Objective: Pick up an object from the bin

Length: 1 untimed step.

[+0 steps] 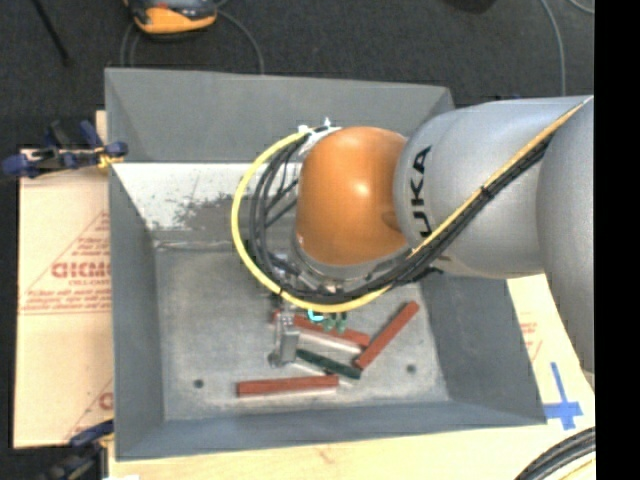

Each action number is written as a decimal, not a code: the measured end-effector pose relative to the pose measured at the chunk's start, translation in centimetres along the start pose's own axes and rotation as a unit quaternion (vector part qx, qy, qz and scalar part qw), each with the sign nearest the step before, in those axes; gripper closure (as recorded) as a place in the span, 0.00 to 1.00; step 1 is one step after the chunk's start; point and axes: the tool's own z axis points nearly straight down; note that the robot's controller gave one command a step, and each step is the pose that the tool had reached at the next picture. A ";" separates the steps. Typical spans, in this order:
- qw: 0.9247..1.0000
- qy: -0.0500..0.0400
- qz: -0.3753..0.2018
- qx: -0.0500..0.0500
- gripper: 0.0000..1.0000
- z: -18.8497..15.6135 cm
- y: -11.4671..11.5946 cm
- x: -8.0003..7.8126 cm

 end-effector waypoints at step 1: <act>1.000 -0.004 0.002 0.000 0.00 -0.3 0.0 -0.2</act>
Offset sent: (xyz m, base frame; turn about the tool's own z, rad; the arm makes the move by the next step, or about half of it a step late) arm 0.0298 -0.0817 -0.1085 -0.0999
